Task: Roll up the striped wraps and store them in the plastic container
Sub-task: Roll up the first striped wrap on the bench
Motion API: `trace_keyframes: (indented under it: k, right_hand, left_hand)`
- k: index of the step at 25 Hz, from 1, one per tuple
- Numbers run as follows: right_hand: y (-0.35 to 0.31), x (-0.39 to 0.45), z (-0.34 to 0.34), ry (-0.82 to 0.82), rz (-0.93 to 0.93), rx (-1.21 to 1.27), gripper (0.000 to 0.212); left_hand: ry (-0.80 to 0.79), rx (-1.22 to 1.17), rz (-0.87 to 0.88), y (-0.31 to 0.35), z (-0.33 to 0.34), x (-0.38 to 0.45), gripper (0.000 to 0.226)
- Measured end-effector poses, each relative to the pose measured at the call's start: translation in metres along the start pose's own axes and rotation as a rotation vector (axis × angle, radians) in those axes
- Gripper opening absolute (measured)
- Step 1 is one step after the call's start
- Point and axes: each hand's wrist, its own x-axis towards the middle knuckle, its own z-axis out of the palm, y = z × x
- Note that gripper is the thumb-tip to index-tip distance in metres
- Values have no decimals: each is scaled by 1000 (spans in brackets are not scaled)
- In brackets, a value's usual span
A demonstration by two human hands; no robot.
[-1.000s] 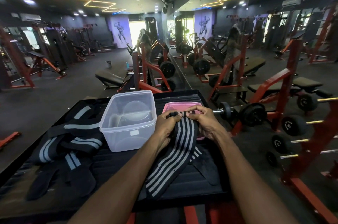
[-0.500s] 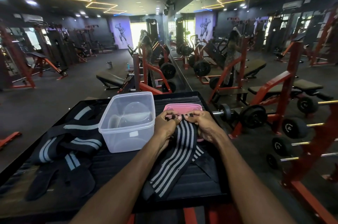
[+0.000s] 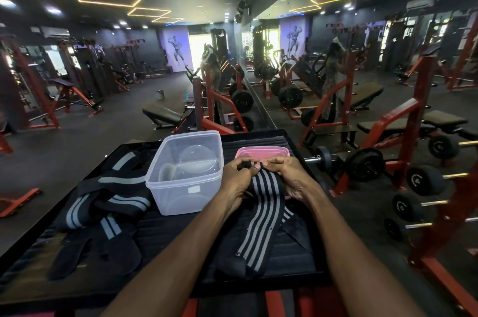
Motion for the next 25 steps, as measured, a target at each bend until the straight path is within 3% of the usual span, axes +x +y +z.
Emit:
trace_keyframes:
  k: [2,4,8,10,16,18,22,25]
  right_hand:
    - [-1,-2,2,-2,-33,21,10]
    - [-4,-4,4,13,-62,20,14]
    - [-1,-8,10,51,21,-41,18]
    - [1,-13,9,65,20,-155,19]
    - [8,-26,1,37,-65,-42,29]
    - [10,-25,0,34,-53,-20,32]
    - [7,-25,-2,20,0,35,13]
    - [10,-27,-3,19,30,-123,14]
  left_hand:
    - [-5,-90,-92,-1,0,-2,27]
    - [-22,-161,-154,1,-2,-5,25]
    - [-16,-116,-106,1,-6,-4,9]
    - [-46,-104,-77,-3,-8,-6,16]
    - [-233,-392,-161,-14,-9,-10,19]
    - [-168,-325,-107,-14,-5,-13,8]
    - [-110,-162,29,-15,-2,-15,16]
    - [-74,-77,82,-22,-5,-14,18]
